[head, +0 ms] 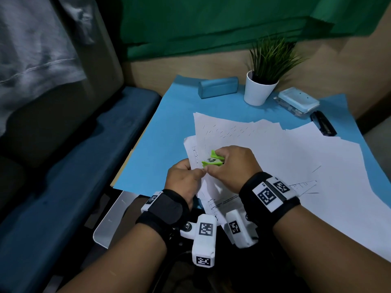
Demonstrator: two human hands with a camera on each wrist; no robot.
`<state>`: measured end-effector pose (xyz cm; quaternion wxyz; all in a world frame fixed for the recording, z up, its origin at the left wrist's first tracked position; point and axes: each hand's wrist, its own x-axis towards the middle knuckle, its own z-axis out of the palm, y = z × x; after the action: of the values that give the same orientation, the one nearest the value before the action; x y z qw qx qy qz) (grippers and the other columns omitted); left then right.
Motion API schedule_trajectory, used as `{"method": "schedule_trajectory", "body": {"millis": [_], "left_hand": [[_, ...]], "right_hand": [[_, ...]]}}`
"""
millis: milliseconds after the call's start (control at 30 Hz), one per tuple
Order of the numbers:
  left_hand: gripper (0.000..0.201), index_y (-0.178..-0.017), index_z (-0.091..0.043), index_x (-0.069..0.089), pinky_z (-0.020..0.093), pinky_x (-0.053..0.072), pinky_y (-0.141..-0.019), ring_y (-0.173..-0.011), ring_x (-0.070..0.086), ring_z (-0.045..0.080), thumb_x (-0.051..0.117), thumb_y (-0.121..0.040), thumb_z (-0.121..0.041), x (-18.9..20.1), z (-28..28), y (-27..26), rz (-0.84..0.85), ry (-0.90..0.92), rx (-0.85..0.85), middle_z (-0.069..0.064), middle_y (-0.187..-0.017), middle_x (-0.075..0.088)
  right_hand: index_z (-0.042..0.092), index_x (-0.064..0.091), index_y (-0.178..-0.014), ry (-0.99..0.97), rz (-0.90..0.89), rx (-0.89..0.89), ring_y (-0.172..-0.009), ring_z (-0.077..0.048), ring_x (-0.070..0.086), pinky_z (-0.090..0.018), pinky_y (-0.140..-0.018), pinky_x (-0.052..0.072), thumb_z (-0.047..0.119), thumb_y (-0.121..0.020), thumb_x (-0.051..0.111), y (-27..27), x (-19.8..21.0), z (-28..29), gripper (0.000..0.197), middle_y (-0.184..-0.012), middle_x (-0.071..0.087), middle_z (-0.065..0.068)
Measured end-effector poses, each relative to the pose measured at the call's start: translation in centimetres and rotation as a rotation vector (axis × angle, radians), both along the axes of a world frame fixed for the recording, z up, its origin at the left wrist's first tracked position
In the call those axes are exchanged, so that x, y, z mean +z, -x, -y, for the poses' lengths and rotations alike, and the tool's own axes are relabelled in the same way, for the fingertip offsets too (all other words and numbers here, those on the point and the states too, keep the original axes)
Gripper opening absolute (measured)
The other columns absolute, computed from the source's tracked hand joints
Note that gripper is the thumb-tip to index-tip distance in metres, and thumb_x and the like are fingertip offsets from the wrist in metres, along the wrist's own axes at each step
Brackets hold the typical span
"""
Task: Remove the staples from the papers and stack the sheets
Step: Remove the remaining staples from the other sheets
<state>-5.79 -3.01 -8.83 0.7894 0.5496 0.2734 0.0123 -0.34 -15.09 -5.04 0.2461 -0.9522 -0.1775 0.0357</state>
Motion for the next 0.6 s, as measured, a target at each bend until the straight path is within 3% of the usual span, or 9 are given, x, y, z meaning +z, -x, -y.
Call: {"method": "schedule_trajectory", "body": {"millis": [200,333,467,600], "left_hand": [[0.028,-0.099,0.003,0.075,0.045,0.061,-0.08,-0.083,0.073,0.033,0.059,-0.082,0.02,0.07,0.05,0.4,0.011,-0.009,-0.027,0.022,-0.094,0.077],[0.029,-0.099,0.004,0.075,0.055,0.059,-0.086,-0.088,0.073,0.039,0.059,-0.081,0.02,0.21,0.1,0.64,0.005,0.007,-0.032,0.024,-0.095,0.076],[0.036,-0.099,0.001,0.076,0.062,0.055,-0.088,-0.098,0.069,0.049,0.054,-0.079,0.021,0.2,0.06,0.86,0.011,-0.018,-0.056,0.027,-0.097,0.075],[0.031,-0.096,-0.001,0.077,0.065,0.054,-0.087,-0.086,0.07,0.039,0.056,-0.083,0.018,0.22,-0.05,0.99,0.038,-0.05,-0.067,0.029,-0.098,0.074]], "right_hand": [[0.018,0.042,-0.058,0.051,-0.003,-0.028,-0.069,-0.022,0.048,-0.029,-0.062,0.034,0.044,-0.076,0.071,0.55,0.1,-0.32,0.043,-0.058,0.044,0.002],[0.016,0.055,-0.067,0.061,-0.018,-0.031,-0.076,-0.025,0.055,-0.031,-0.067,0.044,0.044,-0.077,0.069,0.73,0.18,-0.61,0.033,-0.067,0.056,0.0],[0.018,0.041,-0.057,0.072,-0.037,-0.024,-0.07,-0.025,0.05,-0.029,-0.061,0.035,0.044,-0.079,0.067,0.79,0.33,-0.8,0.043,-0.058,0.044,0.001],[0.018,0.043,-0.058,0.08,-0.068,0.0,-0.068,-0.023,0.047,-0.029,-0.059,0.03,0.044,-0.079,0.069,0.66,0.82,-0.66,0.043,-0.057,0.044,0.002]]}}
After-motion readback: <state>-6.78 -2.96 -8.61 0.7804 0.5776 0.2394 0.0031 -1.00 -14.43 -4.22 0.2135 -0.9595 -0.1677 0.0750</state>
